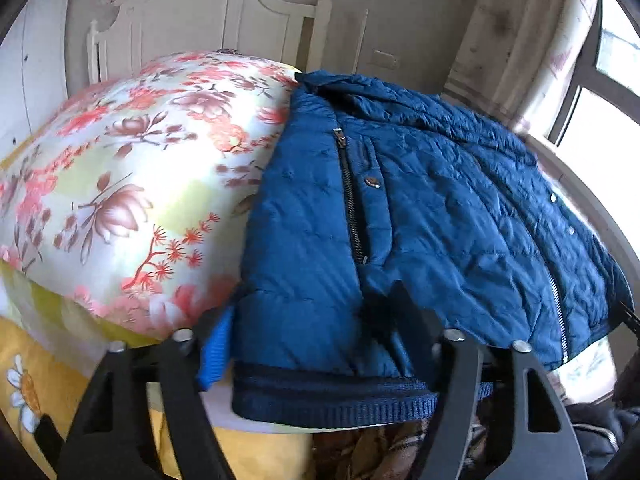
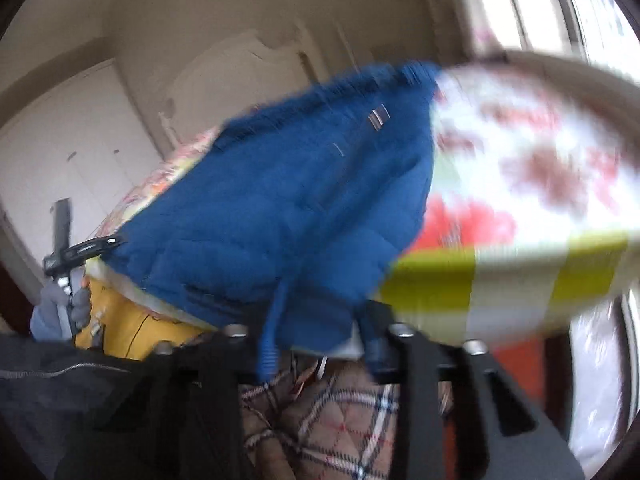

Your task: Fold large clothes

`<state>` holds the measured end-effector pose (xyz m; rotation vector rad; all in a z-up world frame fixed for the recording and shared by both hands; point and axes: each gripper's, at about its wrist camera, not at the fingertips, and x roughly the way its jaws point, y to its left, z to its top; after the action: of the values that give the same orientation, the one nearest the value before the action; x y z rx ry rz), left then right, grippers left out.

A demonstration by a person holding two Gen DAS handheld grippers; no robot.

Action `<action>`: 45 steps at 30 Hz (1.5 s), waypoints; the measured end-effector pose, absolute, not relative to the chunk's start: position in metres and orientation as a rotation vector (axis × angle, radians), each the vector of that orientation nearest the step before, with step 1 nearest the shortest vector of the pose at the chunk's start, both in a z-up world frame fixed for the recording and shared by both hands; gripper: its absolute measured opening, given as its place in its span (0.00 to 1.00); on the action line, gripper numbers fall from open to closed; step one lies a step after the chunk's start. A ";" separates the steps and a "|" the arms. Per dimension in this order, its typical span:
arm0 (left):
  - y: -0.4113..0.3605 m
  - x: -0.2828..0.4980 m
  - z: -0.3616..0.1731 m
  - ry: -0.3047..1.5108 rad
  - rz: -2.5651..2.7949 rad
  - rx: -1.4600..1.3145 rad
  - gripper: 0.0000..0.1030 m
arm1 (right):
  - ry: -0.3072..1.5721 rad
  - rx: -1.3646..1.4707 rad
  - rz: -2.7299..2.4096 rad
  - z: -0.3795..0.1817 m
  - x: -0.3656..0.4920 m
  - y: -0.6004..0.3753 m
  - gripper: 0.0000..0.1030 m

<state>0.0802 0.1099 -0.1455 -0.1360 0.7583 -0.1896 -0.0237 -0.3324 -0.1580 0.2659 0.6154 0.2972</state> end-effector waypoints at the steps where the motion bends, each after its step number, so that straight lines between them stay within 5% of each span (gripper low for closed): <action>1: 0.115 0.081 -0.146 0.762 -0.197 -0.166 0.60 | 0.583 0.265 0.311 -0.150 -0.025 -0.332 0.25; 4: 0.123 0.085 -0.148 0.749 -0.193 -0.208 0.62 | 0.567 0.291 0.321 -0.146 -0.019 -0.333 0.28; 6: 0.114 0.088 -0.148 0.754 -0.209 -0.173 0.81 | 0.582 0.322 0.304 -0.153 -0.012 -0.337 0.38; 8: 0.103 0.090 -0.148 0.771 -0.212 -0.128 0.82 | 0.586 0.371 0.303 -0.160 -0.006 -0.341 0.39; 15: 0.112 0.083 -0.146 0.786 -0.242 -0.187 0.49 | 0.577 0.378 0.325 -0.162 -0.002 -0.341 0.39; 22: 0.108 0.094 -0.146 0.776 -0.241 -0.204 0.49 | 0.566 0.416 0.323 -0.164 0.008 -0.342 0.41; 24: 0.107 0.094 -0.145 0.789 -0.266 -0.223 0.27 | 0.583 0.411 0.295 -0.163 0.011 -0.339 0.30; 27: 0.106 0.082 -0.140 0.763 -0.281 -0.224 0.18 | 0.576 0.420 0.285 -0.160 0.003 -0.341 0.16; 39: 0.148 -0.033 -0.077 0.649 -0.532 -0.468 0.17 | 0.433 0.495 0.433 -0.098 -0.107 -0.367 0.14; 45: 0.148 0.055 -0.030 0.592 -0.597 -0.636 0.18 | 0.353 0.534 0.450 -0.046 -0.075 -0.365 0.14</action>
<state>0.0545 0.1478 -0.0300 -0.6361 0.5918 -0.5974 -0.0754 -0.3648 -0.0460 0.5339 0.3533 0.4495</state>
